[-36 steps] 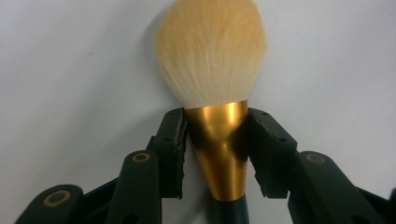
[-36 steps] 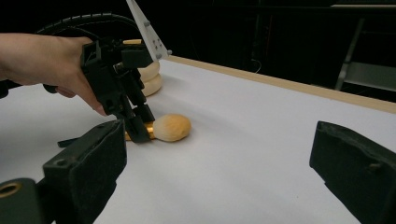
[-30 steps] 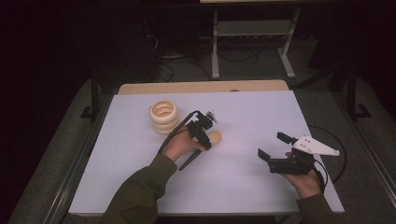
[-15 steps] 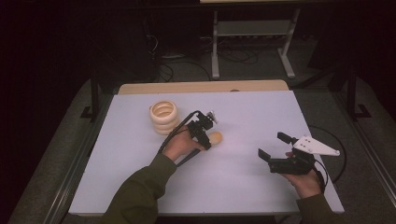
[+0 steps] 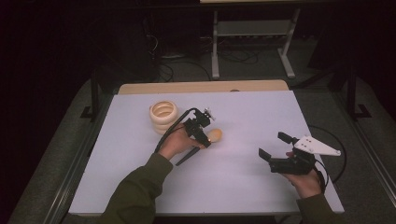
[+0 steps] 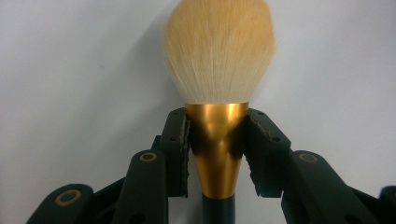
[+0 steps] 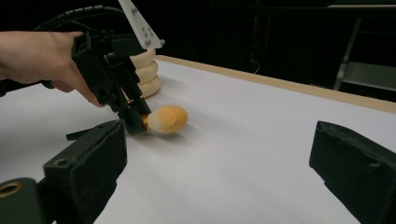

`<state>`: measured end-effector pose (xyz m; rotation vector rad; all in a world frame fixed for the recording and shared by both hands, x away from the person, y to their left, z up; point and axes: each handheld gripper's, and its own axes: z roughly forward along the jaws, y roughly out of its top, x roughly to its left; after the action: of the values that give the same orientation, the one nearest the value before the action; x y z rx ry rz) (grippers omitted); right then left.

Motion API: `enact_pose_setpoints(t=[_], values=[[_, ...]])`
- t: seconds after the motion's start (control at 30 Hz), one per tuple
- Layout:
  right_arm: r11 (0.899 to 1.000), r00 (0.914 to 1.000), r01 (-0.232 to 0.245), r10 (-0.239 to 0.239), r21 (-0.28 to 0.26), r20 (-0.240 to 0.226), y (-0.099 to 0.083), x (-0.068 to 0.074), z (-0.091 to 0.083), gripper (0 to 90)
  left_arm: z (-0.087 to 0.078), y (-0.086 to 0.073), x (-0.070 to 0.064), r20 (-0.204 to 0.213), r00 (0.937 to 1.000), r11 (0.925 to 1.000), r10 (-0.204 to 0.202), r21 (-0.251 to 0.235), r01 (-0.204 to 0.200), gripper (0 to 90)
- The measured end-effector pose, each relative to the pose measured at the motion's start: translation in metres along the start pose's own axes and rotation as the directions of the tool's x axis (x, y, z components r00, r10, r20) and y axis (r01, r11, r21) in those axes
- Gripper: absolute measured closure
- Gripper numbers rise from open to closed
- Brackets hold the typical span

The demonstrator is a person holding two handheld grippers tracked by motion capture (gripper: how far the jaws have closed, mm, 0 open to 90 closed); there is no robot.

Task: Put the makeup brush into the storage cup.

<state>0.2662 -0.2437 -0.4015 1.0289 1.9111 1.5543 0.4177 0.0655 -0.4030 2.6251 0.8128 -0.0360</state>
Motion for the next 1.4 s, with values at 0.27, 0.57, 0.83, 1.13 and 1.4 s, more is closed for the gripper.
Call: enact_pose_setpoints(t=[0.27,0.57,0.83,1.13,1.4], values=[[1.0,1.0,0.001,-0.001,0.001,0.001,0.0,0.0,0.0,3.5,-0.014,-0.008,0.003,0.054,0.9983,0.9906,-0.023,-0.134,0.03,63.1],[1.0,1.0,0.005,-0.005,0.002,0.002,0.0,0.0,0.0,3.5,-0.024,-0.014,0.002,0.054,0.9978,0.9756,0.039,-0.218,-0.026,63.1],[1.0,1.0,0.003,-0.003,0.003,0.002,0.0,0.0,0.0,3.5,-0.034,-0.019,-0.001,0.065,0.997,0.9556,0.043,-0.294,-0.022,63.1],[1.0,1.0,0.003,-0.003,0.003,0.003,0.0,0.0,0.0,3.5,-0.042,-0.027,-0.005,0.053,0.9976,0.9291,0.044,-0.369,-0.022,63.0],[1.0,1.0,0.007,-0.007,0.002,0.004,0.0,0.0,0.0,3.5,-0.051,-0.041,-0.005,0.048,0.998,0.8877,0.04,-0.46,-0.014,63.1]])
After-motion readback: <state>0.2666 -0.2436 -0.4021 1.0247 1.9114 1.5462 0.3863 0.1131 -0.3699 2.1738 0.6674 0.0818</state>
